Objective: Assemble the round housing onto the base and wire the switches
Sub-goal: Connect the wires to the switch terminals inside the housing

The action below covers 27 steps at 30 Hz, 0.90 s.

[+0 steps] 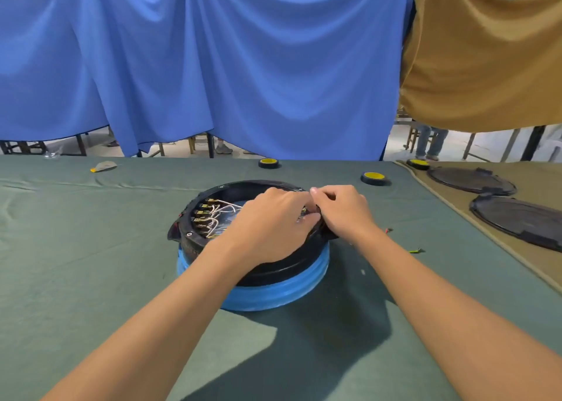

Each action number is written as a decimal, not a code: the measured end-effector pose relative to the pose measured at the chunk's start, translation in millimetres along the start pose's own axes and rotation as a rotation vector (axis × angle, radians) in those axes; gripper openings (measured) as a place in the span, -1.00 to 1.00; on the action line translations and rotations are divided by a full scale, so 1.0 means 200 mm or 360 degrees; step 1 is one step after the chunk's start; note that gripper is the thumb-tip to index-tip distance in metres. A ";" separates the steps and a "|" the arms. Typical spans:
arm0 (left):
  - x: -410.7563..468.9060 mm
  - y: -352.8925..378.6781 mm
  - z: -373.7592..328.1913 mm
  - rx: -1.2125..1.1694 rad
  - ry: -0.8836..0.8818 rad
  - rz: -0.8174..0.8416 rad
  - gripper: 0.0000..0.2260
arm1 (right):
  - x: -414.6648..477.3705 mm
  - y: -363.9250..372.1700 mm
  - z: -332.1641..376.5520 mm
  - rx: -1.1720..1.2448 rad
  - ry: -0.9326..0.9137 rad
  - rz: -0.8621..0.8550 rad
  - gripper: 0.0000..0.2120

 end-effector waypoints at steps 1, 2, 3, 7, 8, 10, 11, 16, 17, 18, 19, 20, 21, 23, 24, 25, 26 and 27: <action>0.00 0.02 -0.01 -0.0004 0.0005 0.0062 -0.75 | 0.00 -0.03 -0.01 -0.0056 -0.0049 0.0031 -0.64; 0.01 0.04 -0.02 -0.0019 -0.0004 0.0111 -0.74 | 0.00 -0.07 -0.04 -0.0118 -0.0088 0.0058 -0.63; 0.02 0.05 -0.01 -0.0032 -0.0017 0.0130 -0.73 | 0.01 -0.10 -0.07 -0.0188 -0.0120 0.0089 -0.65; 0.04 0.07 -0.04 0.0045 0.0003 0.0095 -0.73 | 0.00 -0.27 -0.23 -0.0406 -0.0123 0.0187 -0.82; 0.05 0.08 -0.05 0.0081 0.0014 0.0097 -0.74 | -0.01 -0.30 -0.27 -0.0421 -0.0112 0.0185 -0.84; 0.08 0.09 -0.07 0.0186 0.0043 0.0071 -0.77 | -0.04 -0.35 -0.34 -0.0387 -0.0092 0.0167 -0.86; 0.09 0.10 -0.08 0.0270 0.0066 0.0009 -0.81 | -0.06 -0.38 -0.38 -0.0372 -0.0083 0.0184 -0.86; 0.07 0.16 -0.21 0.0802 0.0420 -0.0365 -0.91 | -0.09 -0.40 -0.44 -0.0542 -0.0188 0.0416 -0.73; 0.07 0.19 -0.21 0.0811 0.0475 -0.0314 -0.93 | -0.09 -0.39 -0.44 -0.0601 -0.0233 0.0419 -0.75; 0.07 0.20 -0.20 0.0783 0.0500 -0.0251 -0.94 | -0.08 -0.38 -0.44 -0.0660 -0.0274 0.0427 -0.77; 0.09 0.21 -0.18 0.0730 0.0507 -0.0226 -0.92 | -0.08 -0.38 -0.44 -0.0718 -0.0311 0.0452 -0.78; 0.10 0.20 -0.16 0.0664 0.0503 -0.0227 -0.89 | -0.08 -0.38 -0.44 -0.0767 -0.0336 0.0488 -0.78; 0.10 0.19 -0.15 0.0560 0.0501 -0.0247 -0.85 | -0.08 -0.38 -0.44 -0.0792 -0.0344 0.0518 -0.79; 0.10 0.17 -0.15 0.0318 0.0468 -0.0218 -0.80 | -0.08 -0.42 -0.45 -0.0778 -0.0343 0.0523 -0.82; 0.10 0.16 -0.15 0.0226 0.0449 -0.0174 -0.79 | -0.07 -0.43 -0.45 -0.0763 -0.0346 0.0507 -0.84; 0.10 0.16 -0.15 0.0166 0.0429 -0.0136 -0.80 | -0.07 -0.43 -0.45 -0.0760 -0.0348 0.0489 -0.85; 0.10 0.15 -0.15 0.0113 0.0402 -0.0114 -0.80 | -0.07 -0.43 -0.46 -0.0785 -0.0358 0.0481 -0.86; 0.11 0.15 -0.15 0.0063 0.0372 -0.0106 -0.81 | -0.07 -0.41 -0.46 -0.0837 -0.0377 0.0486 -0.87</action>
Point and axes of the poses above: each hand's wrist, its own x-axis towards the middle knuckle, its own y-axis out of the palm, z = x × y, the point moved 3 cm from there along x, towards the middle knuckle, and after that the axes turned 3 degrees about -x, right-handed, at the moved point
